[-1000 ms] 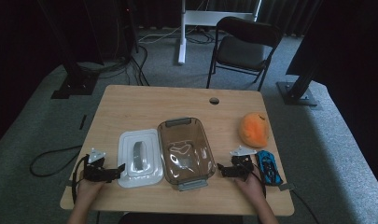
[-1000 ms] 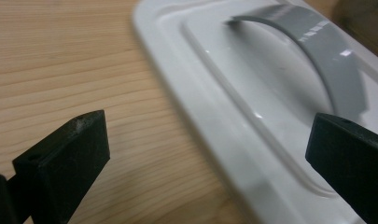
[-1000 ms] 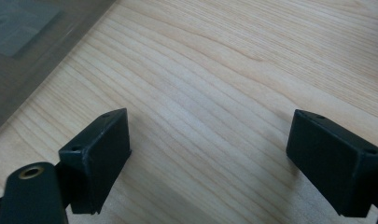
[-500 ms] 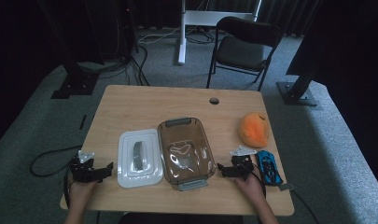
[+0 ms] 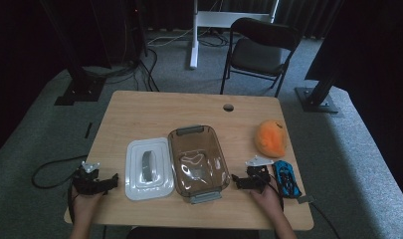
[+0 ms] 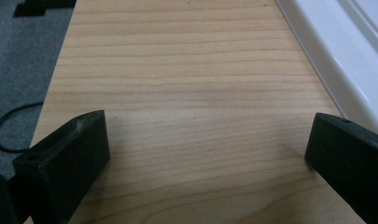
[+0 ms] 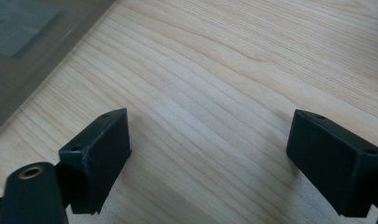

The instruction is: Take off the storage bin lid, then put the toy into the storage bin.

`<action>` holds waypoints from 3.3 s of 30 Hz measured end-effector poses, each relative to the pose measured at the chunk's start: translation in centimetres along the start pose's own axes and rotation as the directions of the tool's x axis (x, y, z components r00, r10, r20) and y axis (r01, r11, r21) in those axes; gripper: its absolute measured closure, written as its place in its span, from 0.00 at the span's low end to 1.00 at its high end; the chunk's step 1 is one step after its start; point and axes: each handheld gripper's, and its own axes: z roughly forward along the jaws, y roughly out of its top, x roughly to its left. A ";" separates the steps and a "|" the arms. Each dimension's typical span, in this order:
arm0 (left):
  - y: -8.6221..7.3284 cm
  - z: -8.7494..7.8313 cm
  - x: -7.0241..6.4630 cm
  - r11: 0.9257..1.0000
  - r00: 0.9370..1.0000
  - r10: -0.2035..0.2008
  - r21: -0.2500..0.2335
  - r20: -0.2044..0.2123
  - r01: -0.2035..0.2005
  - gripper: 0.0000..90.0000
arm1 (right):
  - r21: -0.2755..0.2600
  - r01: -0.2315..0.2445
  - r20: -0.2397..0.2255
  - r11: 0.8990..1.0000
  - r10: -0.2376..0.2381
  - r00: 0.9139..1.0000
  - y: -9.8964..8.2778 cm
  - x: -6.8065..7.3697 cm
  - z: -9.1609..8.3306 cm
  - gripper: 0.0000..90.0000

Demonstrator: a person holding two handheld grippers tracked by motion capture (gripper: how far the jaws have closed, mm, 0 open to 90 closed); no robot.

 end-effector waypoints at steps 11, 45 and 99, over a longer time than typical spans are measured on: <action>0.3 0.3 -0.3 1.000 1.000 -0.005 0.002 0.007 0.005 0.00 | 0.000 0.001 -0.001 1.000 -0.001 1.000 0.0 0.0 0.0 0.14; 0.3 0.3 -0.3 0.998 0.996 0.056 -0.001 0.063 -0.056 0.00 | 0.094 0.026 -0.023 0.995 -0.023 0.999 0.9 0.5 -0.3 0.14; 0.3 0.3 -0.3 0.999 0.997 0.054 -0.001 0.060 -0.054 0.00 | -0.089 -0.210 0.194 0.974 0.224 0.955 6.2 -8.9 -6.7 0.14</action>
